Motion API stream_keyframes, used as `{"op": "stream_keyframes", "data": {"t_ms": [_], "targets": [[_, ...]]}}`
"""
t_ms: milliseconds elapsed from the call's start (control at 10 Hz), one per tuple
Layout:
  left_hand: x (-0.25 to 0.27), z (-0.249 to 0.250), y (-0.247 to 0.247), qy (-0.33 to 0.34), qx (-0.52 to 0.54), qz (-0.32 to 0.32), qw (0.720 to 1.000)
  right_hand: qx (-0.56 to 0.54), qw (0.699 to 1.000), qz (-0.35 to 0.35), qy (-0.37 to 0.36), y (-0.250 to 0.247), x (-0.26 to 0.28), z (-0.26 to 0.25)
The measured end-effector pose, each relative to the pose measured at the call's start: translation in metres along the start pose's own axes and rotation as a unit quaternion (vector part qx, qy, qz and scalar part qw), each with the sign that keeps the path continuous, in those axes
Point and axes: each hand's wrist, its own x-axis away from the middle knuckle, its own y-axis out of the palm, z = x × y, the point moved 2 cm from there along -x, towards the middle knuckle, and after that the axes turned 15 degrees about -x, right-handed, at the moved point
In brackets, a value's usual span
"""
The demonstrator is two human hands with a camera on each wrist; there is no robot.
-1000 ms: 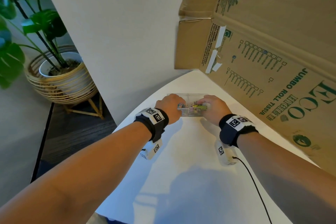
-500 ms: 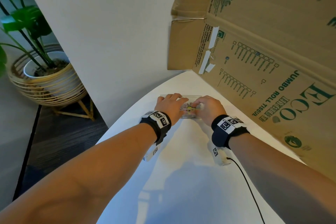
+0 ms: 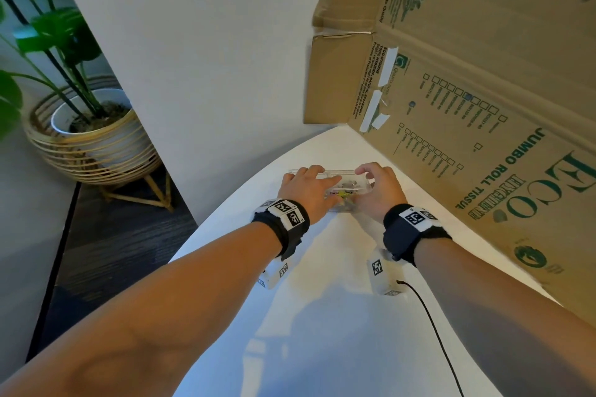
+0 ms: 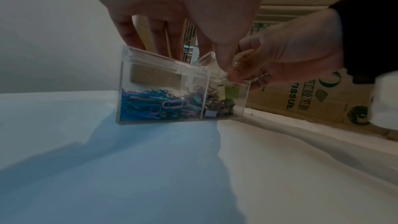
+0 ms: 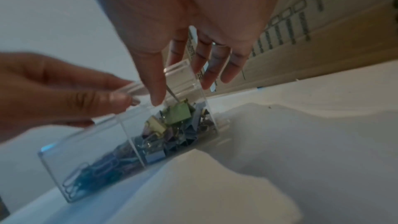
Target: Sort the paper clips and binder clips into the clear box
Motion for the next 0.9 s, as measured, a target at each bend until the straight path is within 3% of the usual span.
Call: {"op": "stream_keyframes", "data": {"t_ms": [100,300,400,600,700,800,900], "targets": [[0.002,0.002,-0.003,0.004,-0.005,-0.021,1.0,0.014,1.0,-0.024,0.003,-0.002,0.006,0.002],[0.004,0.006,-0.01,0.014,-0.017,-0.04,0.999,0.052,0.998,0.034,-0.028,-0.002,0.014,0.006],[0.005,0.007,-0.01,0.003,0.009,-0.016,1.0,0.039,0.996,0.083,-0.005,-0.001,0.013,0.004],[0.006,0.006,-0.009,0.007,0.043,0.016,0.999,-0.088,0.973,0.153,0.149,0.003,0.006,0.015],[0.006,0.006,-0.006,0.007,0.038,-0.01,0.999,-0.124,0.968,0.131,0.173,0.003,0.005,0.017],[0.009,0.006,-0.006,0.007,0.026,-0.03,0.999,-0.205,0.962,0.102,0.146,0.004,0.012,0.017],[0.01,0.006,-0.01,0.013,0.007,-0.048,0.999,-0.311,0.936,0.063,0.154,0.001,0.024,0.02]]}}
